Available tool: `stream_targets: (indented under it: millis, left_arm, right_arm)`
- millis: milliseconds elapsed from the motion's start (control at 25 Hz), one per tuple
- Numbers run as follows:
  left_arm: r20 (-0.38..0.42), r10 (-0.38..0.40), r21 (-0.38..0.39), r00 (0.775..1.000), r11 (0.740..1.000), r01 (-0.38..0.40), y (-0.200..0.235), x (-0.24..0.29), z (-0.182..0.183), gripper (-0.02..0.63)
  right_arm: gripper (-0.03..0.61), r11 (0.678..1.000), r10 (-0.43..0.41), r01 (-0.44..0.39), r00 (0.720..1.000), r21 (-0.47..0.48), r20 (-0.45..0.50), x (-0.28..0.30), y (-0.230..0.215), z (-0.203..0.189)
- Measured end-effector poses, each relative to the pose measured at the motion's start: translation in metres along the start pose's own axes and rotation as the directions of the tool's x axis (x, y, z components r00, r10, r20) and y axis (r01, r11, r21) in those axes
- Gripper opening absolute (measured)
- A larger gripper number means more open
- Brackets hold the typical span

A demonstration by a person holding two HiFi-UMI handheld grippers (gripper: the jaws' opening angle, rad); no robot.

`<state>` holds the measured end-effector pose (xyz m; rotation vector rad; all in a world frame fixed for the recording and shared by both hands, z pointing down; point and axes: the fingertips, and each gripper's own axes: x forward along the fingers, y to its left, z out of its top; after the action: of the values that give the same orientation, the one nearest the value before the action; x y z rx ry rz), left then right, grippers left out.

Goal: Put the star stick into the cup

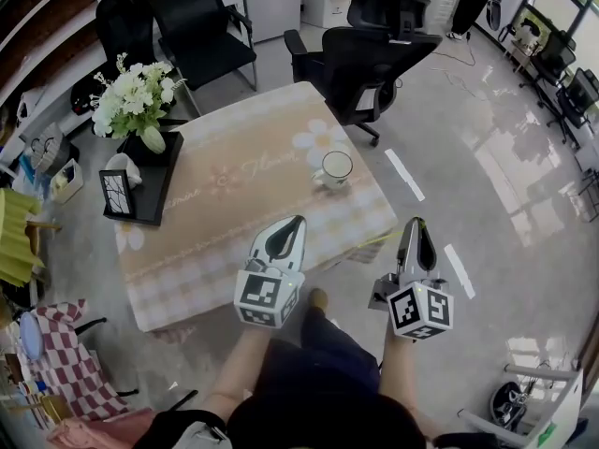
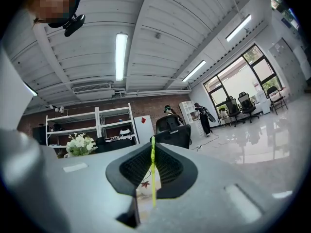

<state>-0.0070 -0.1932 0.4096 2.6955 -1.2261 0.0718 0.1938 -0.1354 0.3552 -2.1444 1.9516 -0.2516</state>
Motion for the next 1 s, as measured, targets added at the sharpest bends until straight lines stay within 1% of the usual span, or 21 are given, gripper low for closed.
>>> stream_targets:
  millis: [440,1000]
  left_arm:
    - [-0.015,0.037,-0.009,0.999,0.999,-0.037,0.006,0.027,-0.006,0.012]
    - [0.01,0.088,-0.004,0.996,0.996,-0.088,0.025,0.081,0.01,0.012]
  right_arm:
    - [0.015,0.999,0.032,-0.032,0.999,0.011,-0.001,0.032,-0.015,-0.001]
    - [0.015,0.993,0.113,-0.114,0.993,0.023,0.032,0.1,-0.024,0.011]
